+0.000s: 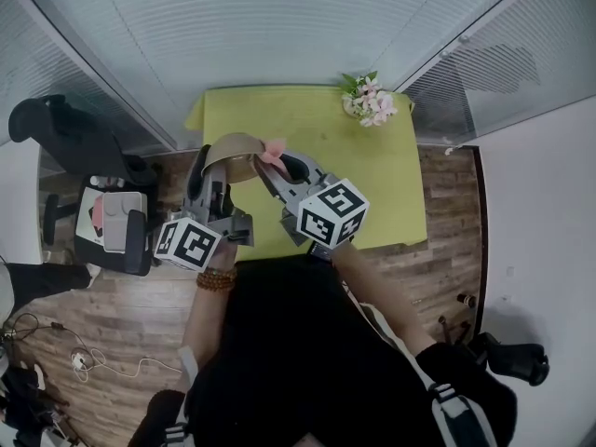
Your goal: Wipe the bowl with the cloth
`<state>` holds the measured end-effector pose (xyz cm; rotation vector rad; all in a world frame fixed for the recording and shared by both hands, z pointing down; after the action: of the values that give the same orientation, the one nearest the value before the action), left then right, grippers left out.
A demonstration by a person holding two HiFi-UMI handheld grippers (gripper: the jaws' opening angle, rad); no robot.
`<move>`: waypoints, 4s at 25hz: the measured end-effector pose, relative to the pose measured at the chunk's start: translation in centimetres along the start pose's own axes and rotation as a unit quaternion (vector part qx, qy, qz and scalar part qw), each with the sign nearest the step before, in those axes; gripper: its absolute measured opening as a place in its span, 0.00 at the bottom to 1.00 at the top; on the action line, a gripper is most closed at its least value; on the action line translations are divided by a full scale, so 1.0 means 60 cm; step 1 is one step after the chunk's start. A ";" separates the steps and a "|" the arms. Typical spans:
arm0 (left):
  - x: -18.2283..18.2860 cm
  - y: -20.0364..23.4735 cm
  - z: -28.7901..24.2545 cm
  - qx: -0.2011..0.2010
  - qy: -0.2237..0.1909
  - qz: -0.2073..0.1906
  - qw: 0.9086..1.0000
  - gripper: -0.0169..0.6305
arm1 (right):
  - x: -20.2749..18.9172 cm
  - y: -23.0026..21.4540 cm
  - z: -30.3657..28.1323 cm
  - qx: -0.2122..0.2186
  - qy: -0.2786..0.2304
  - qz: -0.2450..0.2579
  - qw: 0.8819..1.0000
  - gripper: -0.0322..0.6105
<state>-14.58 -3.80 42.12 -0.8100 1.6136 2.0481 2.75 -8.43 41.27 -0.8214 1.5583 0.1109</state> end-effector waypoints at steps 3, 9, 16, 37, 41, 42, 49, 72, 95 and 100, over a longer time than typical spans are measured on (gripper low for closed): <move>0.017 -0.007 0.000 0.002 0.009 -0.092 0.996 0.15 | -0.010 0.001 0.009 0.041 0.015 -0.033 0.998 0.10; 0.025 0.022 -0.009 0.018 0.058 -0.100 0.993 0.09 | -0.010 -0.010 0.050 0.085 -0.002 -0.012 0.996 0.07; -0.003 0.062 -0.016 0.059 0.116 -0.089 0.988 0.09 | 0.007 -0.075 0.107 0.013 -0.048 -0.018 0.999 0.07; -0.263 0.187 -0.090 0.089 0.357 -0.027 0.930 0.09 | -0.019 -0.104 0.122 -0.070 -0.031 0.008 0.997 0.07; -0.311 0.227 -0.078 0.117 0.383 0.003 0.916 0.09 | -0.027 -0.113 0.121 -0.082 -0.022 -0.002 0.996 0.07; -0.322 0.237 -0.075 0.124 0.387 0.015 0.914 0.09 | -0.029 -0.116 0.121 -0.084 -0.019 -0.003 0.996 0.07; -0.389 0.291 -0.056 0.158 0.421 0.065 0.891 0.09 | -0.047 -0.134 0.111 -0.090 0.006 -0.010 0.996 0.07; -0.414 0.353 0.008 0.166 0.434 0.180 0.867 0.37 | -0.058 -0.145 0.092 -0.086 0.022 -0.032 0.996 0.07; -0.130 0.091 -0.084 0.031 0.216 -0.375 0.901 0.12 | 0.003 -0.090 0.008 -0.094 -0.020 0.100 0.990 0.07; -0.093 0.060 -0.083 0.033 0.170 -0.353 0.920 0.09 | -0.006 -0.090 -0.006 -0.101 0.002 0.114 0.988 0.07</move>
<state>-11.75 -9.29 47.64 -1.5205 1.2611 1.3795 5.41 -12.45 43.75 -0.7981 1.6598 0.4392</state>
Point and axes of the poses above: the fingertips, and each gripper's own axes: z backward along the fingers, y to its left, x out of its top, the point moved 8 cm from there along z, backward along the fingers, and after that the axes turned 3 degrees about -x, right-handed, at the moved point
